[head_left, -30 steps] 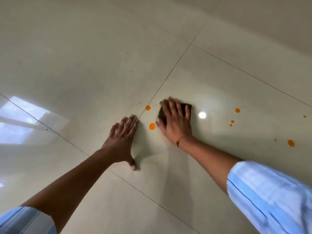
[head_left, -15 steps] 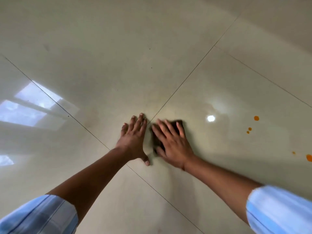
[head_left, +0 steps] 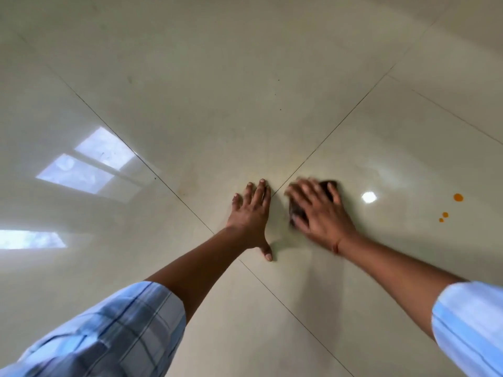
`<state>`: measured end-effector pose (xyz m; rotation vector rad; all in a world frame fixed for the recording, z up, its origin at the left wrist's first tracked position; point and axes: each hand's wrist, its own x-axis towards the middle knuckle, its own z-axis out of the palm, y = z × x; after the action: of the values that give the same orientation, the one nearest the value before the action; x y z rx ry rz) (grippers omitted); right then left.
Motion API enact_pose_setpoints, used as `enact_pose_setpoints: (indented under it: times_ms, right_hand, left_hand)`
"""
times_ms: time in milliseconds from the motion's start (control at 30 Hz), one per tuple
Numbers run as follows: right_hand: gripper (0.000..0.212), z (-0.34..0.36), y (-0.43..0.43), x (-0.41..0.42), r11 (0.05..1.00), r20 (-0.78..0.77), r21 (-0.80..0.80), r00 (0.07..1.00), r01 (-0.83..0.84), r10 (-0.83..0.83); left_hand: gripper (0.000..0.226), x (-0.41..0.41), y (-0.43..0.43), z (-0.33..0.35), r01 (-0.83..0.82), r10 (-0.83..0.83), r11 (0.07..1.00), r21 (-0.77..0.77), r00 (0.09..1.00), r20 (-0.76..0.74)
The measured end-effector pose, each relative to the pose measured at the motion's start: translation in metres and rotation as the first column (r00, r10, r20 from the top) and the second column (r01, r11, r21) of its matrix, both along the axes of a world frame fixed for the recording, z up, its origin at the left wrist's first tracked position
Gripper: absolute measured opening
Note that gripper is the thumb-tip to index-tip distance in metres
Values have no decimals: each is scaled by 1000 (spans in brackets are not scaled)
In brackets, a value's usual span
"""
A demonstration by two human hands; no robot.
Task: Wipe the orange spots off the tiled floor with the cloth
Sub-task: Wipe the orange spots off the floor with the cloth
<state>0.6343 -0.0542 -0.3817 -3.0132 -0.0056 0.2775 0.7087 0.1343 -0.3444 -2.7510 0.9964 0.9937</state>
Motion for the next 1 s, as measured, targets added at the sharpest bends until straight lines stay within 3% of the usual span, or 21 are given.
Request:
enact_pose_setpoints:
  times_ms: [100,233,333,467,633,800,867,933,1000]
  right_hand:
    - [67,-3,2,41,974,25,-7,973,228,-228]
    - [71,-3,32,-53,998,14,52,1000,16,-17]
    - [72,2,5,-48,997,-39,61,998,-56,59]
    - [65,0,-69,34,971,14,11,971,237,-237]
    - [61,-1,-191,26,916,32,-28,916,401,-400]
    - [65,-8,-219,-37,839,65,-21,838,544,-542]
    - [68,-11,-214,-65,857,66,-33,857,514,-511]
    - [69,-9,-232,-72,861,35,-42,862,507,-506]
    - [65,-4,-249,-60,802,14,-29,802,597,-597]
  left_hand:
    - [165,1,5,-10,3,-3,1000,0,1000,14]
    - [162,1,2,-4,15,-16,999,32,1000,4]
    - [155,3,-15,10,-9,9,1000,16,1000,6]
    - [154,6,-61,10,129,-122,987,-94,990,74]
    - [155,-21,-171,5,174,-188,971,-161,980,-72]
    - [157,-60,-233,-4,206,-206,978,-19,974,-98]
    - [158,-60,-234,-7,206,-204,978,17,976,-76]
    - [158,-62,-239,-2,220,-217,974,49,974,-59]
    - [159,-64,-240,2,223,-221,972,75,975,-37]
